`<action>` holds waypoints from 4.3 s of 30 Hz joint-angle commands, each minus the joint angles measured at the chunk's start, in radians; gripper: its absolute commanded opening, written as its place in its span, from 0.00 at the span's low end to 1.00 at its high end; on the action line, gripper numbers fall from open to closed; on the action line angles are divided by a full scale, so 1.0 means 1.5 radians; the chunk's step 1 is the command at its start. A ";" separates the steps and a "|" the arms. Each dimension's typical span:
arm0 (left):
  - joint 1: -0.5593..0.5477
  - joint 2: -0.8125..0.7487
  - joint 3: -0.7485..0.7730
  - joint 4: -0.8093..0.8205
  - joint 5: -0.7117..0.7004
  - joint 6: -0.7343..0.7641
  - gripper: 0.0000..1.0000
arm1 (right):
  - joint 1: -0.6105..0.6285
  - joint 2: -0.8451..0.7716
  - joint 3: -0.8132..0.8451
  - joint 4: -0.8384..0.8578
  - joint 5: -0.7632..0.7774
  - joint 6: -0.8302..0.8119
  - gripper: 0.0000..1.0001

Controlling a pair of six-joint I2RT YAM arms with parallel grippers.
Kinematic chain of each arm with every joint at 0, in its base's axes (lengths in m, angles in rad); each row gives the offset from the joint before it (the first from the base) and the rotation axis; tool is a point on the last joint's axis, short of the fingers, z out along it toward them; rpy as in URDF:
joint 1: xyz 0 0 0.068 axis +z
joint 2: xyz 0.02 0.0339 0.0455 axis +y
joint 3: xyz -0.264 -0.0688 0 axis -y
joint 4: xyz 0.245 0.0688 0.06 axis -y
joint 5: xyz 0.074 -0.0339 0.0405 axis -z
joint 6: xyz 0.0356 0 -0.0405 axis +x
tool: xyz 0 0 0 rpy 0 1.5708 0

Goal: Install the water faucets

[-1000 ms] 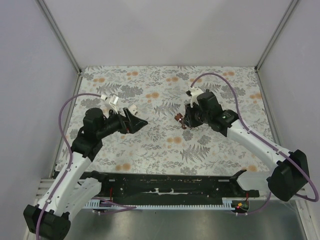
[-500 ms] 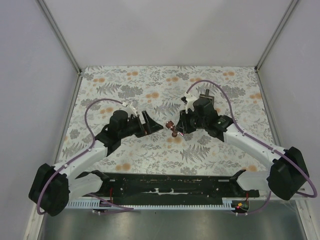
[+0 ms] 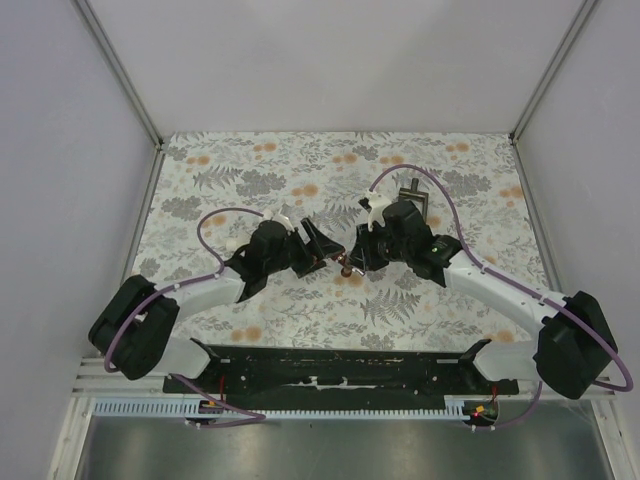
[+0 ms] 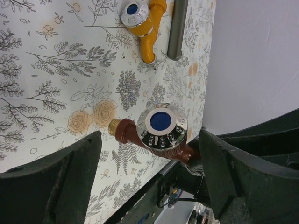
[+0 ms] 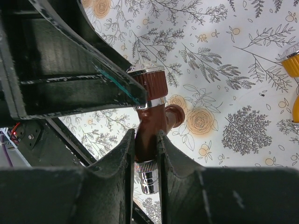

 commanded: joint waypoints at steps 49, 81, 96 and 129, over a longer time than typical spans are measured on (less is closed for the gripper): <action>-0.140 -0.206 0.279 -0.473 -0.417 0.122 0.02 | 0.169 -0.017 0.142 0.009 0.144 -0.256 0.80; -0.139 -0.510 0.283 -0.521 -0.028 0.776 0.96 | 0.097 -0.193 0.085 0.048 -0.125 -0.210 0.00; -0.139 -0.406 0.248 -0.472 0.225 0.941 0.96 | 0.096 -0.231 0.117 0.016 -0.273 -0.273 0.00; -0.140 -0.311 0.331 -0.576 0.183 0.953 0.02 | 0.097 -0.125 0.173 -0.027 -0.320 -0.256 0.68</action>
